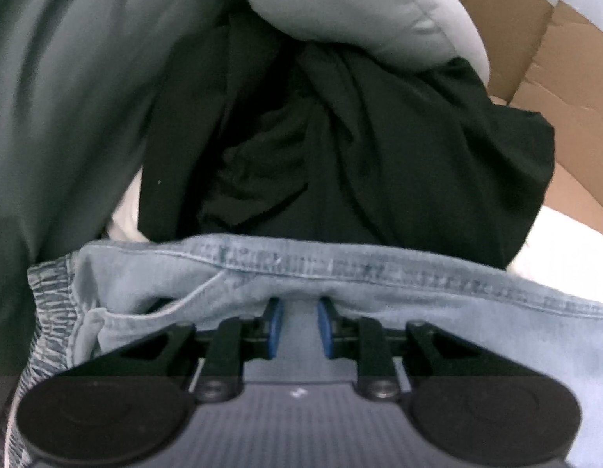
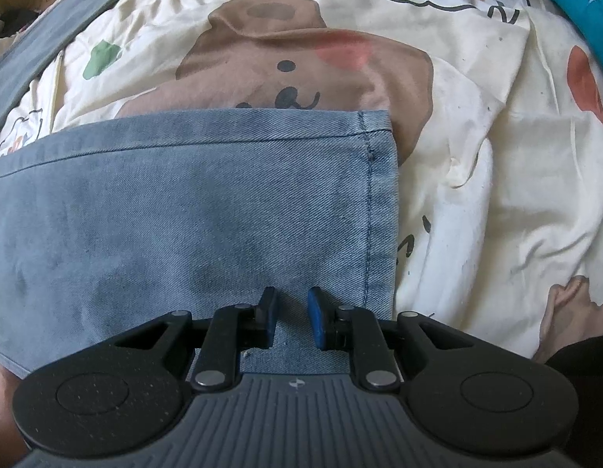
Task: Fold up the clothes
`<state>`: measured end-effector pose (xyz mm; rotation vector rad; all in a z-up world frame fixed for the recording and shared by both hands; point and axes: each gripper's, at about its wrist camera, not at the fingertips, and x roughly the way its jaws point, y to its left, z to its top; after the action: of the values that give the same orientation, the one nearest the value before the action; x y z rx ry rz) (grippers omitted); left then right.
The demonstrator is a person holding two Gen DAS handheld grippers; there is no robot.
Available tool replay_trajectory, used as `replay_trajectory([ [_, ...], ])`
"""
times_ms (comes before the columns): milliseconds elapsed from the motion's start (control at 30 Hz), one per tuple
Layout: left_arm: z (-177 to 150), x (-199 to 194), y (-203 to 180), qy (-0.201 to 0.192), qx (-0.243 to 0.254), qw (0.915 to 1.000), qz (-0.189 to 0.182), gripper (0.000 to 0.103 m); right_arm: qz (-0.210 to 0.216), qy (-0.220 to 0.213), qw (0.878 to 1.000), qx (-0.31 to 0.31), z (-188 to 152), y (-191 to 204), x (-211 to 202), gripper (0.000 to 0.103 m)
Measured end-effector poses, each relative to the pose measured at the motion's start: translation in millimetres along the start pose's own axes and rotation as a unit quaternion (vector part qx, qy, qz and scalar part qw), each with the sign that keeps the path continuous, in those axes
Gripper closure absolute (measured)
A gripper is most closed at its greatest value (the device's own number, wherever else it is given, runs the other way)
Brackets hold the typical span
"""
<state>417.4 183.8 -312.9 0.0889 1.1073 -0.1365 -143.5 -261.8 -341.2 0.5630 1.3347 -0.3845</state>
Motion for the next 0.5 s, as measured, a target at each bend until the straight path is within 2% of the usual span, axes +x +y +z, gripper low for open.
replay_trajectory([
  [133,11,7,-3,0.008,0.005,1.0000,0.004,0.084,-0.001,-0.001,1.000,-0.004,4,0,-1,0.079],
  [200,14,11,-4,0.010,0.005,0.9999,0.005,0.085,-0.001,-0.003,1.000,-0.004,-4,-2,-16,0.079],
  [400,16,13,-7,0.015,0.009,0.9998,0.012,0.084,0.005,-0.002,1.000,-0.003,-1,-3,-7,0.079],
  [433,14,10,-7,0.017,0.011,0.9997,0.013,0.083,0.007,-0.001,1.000,-0.001,0,-3,-7,0.079],
  [500,9,4,-6,0.020,0.017,0.9995,0.015,0.072,0.009,0.000,1.000,0.000,0,-4,-6,0.079],
])
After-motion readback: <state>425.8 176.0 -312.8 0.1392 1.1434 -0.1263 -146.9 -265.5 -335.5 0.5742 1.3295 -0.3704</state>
